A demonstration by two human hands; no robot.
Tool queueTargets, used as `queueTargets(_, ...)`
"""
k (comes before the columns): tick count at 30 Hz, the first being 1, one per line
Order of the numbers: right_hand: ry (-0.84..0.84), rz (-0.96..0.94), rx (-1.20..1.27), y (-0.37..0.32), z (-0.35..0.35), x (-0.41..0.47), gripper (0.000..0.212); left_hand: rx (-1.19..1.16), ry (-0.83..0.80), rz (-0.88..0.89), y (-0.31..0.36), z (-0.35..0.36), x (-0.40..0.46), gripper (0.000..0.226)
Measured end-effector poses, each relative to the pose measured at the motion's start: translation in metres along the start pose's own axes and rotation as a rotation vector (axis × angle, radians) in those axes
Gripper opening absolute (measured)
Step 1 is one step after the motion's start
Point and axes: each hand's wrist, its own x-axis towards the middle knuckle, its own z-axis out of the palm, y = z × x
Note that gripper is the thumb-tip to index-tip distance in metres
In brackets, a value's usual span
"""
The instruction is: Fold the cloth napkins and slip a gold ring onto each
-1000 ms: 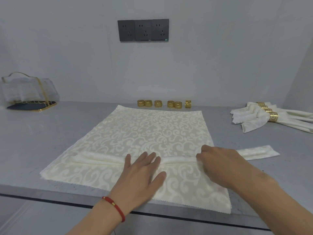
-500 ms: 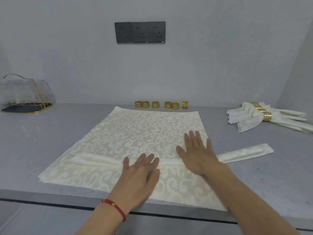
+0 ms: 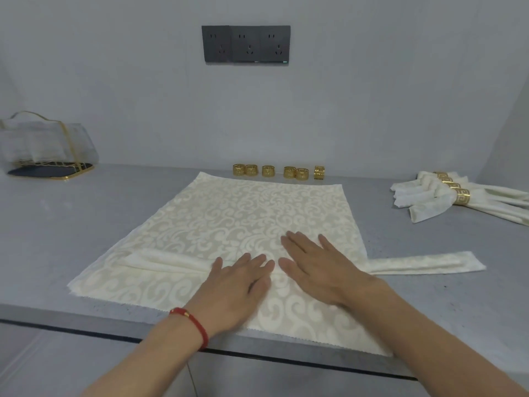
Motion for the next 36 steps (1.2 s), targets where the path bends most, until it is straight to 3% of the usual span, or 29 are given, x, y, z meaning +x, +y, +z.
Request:
queueTargets(2, -0.010, 0.018, 0.000, 0.004, 0.005, 0.001, 0.071, -0.068, -0.036, -0.025, -0.001, -0.014, 0.005, 0.043)
queueTargets(6, -0.055, 0.037, 0.033, 0.003, 0.003, 0.002, 0.073, -0.174, 0.261, -0.061, 0.004, -0.030, 0.026, 0.029)
queueTargets(11, -0.074, 0.075, 0.196, 0.005, 0.003, 0.004, 0.076, -0.144, 0.074, -0.040, 0.008, -0.033, 0.043, 0.010)
queueTargets(16, -0.099, 0.058, 0.166, 0.008, 0.005, 0.007, 0.084, -0.060, -0.156, -0.141, 0.007, -0.054, 0.060, 0.023)
queueTargets(22, -0.093, 0.052, 0.153, 0.008, 0.005, 0.007, 0.086, 0.106, -0.453, -0.120, 0.012, -0.071, 0.073, 0.034)
queueTargets(28, -0.090, 0.055, 0.135, 0.007, 0.005, 0.007, 0.090, 0.227, -0.523, -0.129, 0.021, -0.072, 0.076, 0.039)
queueTargets(34, -0.093, 0.066, 0.100, 0.006, 0.005, 0.006, 0.093, 0.399, -0.470, -0.110, 0.033, -0.069, 0.076, 0.025)
queueTargets(36, -0.093, 0.078, 0.080, 0.005, 0.005, 0.006, 0.094, 0.321, -0.521, -0.141, 0.039, -0.073, 0.075, 0.019)
